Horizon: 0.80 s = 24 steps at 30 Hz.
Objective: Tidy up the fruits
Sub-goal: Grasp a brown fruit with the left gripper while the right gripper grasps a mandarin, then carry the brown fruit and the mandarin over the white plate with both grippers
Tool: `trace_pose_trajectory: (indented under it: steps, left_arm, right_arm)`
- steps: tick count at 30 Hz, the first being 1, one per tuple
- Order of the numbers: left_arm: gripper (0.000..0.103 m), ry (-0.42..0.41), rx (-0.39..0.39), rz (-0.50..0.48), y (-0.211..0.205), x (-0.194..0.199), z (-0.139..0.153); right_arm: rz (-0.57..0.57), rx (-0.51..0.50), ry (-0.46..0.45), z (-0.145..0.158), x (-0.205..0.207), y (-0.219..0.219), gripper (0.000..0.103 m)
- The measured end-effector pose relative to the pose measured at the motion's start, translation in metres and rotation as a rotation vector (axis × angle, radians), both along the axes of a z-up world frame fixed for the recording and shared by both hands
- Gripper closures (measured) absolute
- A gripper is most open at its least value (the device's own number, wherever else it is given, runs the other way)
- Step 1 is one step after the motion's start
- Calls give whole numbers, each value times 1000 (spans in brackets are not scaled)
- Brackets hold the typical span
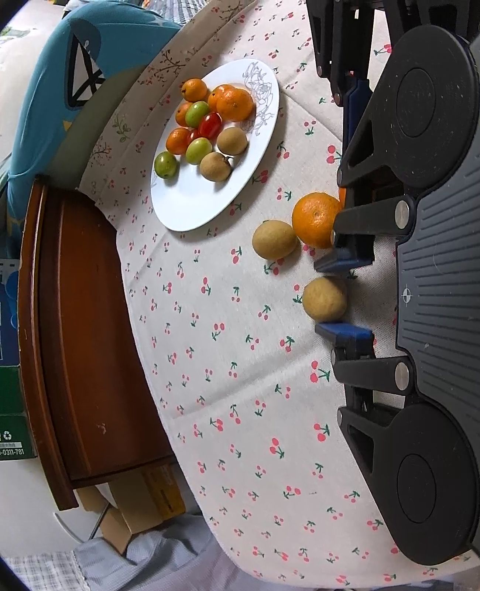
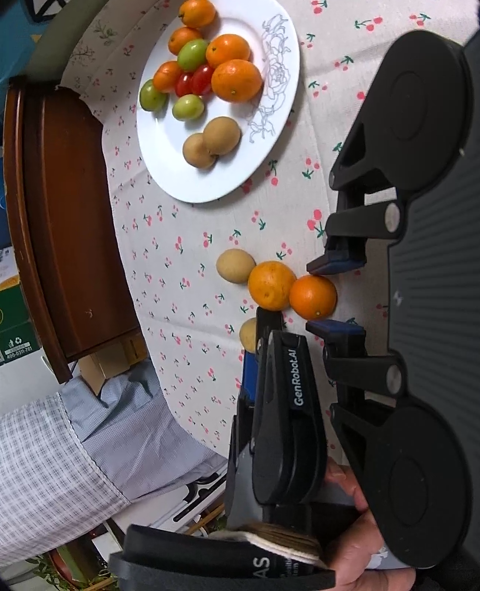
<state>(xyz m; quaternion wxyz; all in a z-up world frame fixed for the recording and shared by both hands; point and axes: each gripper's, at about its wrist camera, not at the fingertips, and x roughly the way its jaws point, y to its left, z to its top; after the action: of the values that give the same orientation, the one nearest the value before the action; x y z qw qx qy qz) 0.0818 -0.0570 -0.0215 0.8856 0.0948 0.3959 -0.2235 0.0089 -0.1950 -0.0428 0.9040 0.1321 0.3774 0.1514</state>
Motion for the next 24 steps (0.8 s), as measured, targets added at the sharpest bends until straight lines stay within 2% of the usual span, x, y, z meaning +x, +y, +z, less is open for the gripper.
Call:
trace_pose_trajectory:
  steps: [9,17,21,24]
  left_arm:
    - [80,-16,3,8,-1,-4,5]
    - [80,-68,-48,19,-6,-8,29]
    - [80,-91,-89,7,-10,-11,43]
    - [80,-86,-116,2,-12,-10,49]
  right_arm:
    - [-19,4,9,5,-2,-3,78]
    - [-56,25,-79,34,-14,-20,78]
    - [-132,1,-122,48,-16,-31,78]
    - [-247,-8,-118,53,-17,-44,78]
